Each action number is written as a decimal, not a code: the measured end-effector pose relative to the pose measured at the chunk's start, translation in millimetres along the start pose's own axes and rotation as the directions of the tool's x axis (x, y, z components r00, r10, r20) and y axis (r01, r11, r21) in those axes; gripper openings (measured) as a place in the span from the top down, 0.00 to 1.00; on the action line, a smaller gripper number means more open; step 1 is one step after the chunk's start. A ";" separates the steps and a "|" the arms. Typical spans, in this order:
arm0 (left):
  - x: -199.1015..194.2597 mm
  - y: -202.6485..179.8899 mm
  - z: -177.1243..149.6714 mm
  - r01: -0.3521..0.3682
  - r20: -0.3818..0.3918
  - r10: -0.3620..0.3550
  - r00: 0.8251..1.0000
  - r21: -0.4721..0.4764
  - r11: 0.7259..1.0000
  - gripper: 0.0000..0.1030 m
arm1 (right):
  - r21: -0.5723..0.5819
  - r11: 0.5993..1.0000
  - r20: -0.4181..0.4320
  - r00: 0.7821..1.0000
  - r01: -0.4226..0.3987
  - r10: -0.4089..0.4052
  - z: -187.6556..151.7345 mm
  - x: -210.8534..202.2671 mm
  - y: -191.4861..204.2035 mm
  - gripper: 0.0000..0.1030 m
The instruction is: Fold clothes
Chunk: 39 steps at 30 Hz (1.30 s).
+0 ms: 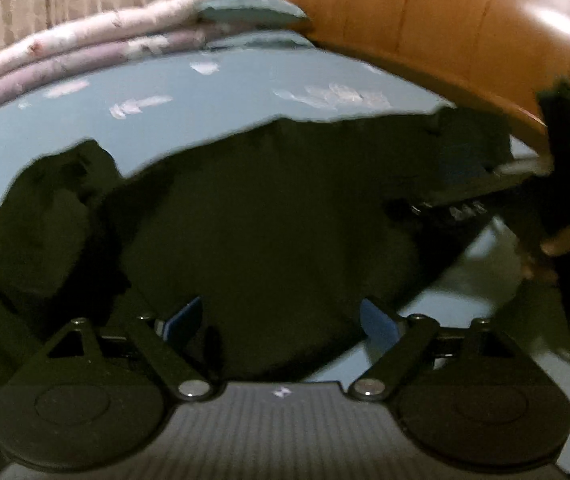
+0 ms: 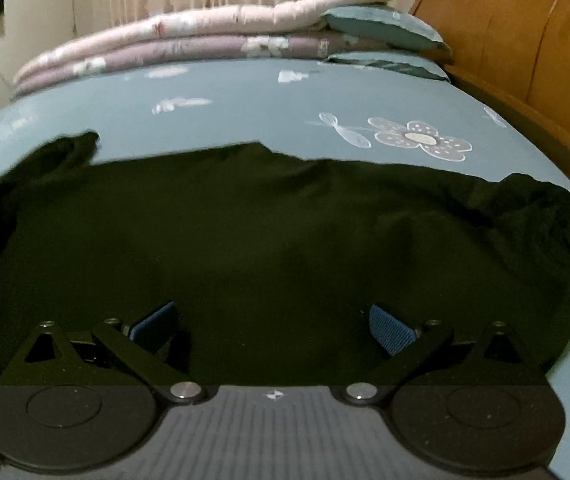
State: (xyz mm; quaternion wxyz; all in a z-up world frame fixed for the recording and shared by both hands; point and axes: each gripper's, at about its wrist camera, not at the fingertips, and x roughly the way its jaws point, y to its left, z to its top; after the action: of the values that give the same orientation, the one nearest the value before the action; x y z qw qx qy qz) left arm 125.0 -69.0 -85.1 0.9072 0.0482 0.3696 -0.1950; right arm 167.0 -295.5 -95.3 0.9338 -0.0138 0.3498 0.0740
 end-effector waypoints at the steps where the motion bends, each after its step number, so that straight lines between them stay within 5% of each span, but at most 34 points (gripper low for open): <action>1: 1.8 3.7 0.8 -0.007 0.002 0.007 1.000 -0.010 1.000 0.16 | 0.006 1.000 -0.002 1.000 -0.011 0.011 -1.9 0.6 -1.4 0.00; 11: 0.6 22.4 7.4 0.054 -0.073 -0.062 0.995 -0.111 0.992 0.14 | -0.054 0.998 0.108 0.994 0.009 -0.003 -26.7 1.4 4.1 0.00; 21: -16.7 77.3 100.3 0.098 -0.098 -0.111 0.989 -0.129 0.987 0.21 | -0.009 1.000 0.166 0.986 -0.021 0.022 -30.7 2.3 -2.9 0.00; 25: 20.1 105.9 145.4 0.016 -0.158 -0.034 0.987 -0.112 0.994 0.35 | -0.005 1.000 0.168 0.985 -0.026 0.027 -30.6 2.3 -3.3 0.00; 28: 59.0 123.2 161.5 -0.070 -0.245 0.036 0.969 -0.128 0.989 0.57 | -0.002 1.000 0.169 0.985 -0.031 0.030 -30.5 2.0 -3.8 0.00; 39: 138.9 144.1 164.9 -0.257 -0.403 0.192 0.895 -0.112 0.960 0.59 | 0.000 0.999 0.171 0.985 -0.038 0.038 -30.2 1.6 -4.5 0.00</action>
State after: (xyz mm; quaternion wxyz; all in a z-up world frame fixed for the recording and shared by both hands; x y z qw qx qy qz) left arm 379.0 -19.0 -70.0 0.8333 0.0542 0.5483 -0.0444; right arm 149.3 -302.1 -119.3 0.9588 0.0009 0.2688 0.0921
